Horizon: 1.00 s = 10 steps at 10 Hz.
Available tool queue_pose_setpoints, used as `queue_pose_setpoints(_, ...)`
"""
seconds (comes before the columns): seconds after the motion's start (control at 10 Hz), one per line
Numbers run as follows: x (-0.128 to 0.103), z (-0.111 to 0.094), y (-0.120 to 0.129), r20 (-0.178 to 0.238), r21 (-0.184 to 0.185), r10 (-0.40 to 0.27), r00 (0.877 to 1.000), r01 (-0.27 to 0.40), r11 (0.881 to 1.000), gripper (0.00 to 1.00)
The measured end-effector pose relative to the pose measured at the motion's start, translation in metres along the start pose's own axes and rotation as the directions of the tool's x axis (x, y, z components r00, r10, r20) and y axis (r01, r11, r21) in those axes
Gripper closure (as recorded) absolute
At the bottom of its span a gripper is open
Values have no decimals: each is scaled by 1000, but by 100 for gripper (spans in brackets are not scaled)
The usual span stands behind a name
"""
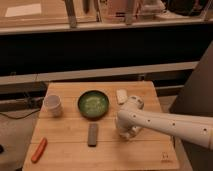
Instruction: Push the eraser across the table
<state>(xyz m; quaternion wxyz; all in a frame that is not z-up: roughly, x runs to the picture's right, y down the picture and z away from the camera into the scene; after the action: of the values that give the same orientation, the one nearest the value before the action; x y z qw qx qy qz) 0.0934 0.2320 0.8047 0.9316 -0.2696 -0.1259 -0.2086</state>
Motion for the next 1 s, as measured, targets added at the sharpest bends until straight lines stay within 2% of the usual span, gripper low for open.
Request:
queue_pose_setpoints(0.4, -1, -6, 1, 23, 26, 7, 1000, -8, 1000, 83)
queue_pose_setpoints(0.6, -6, -7, -1, 39, 30, 4, 999, -5, 1000, 99)
queue_pose_setpoints(1.0, -21, -6, -7, 94, 30, -1, 996, -2, 1000, 100)
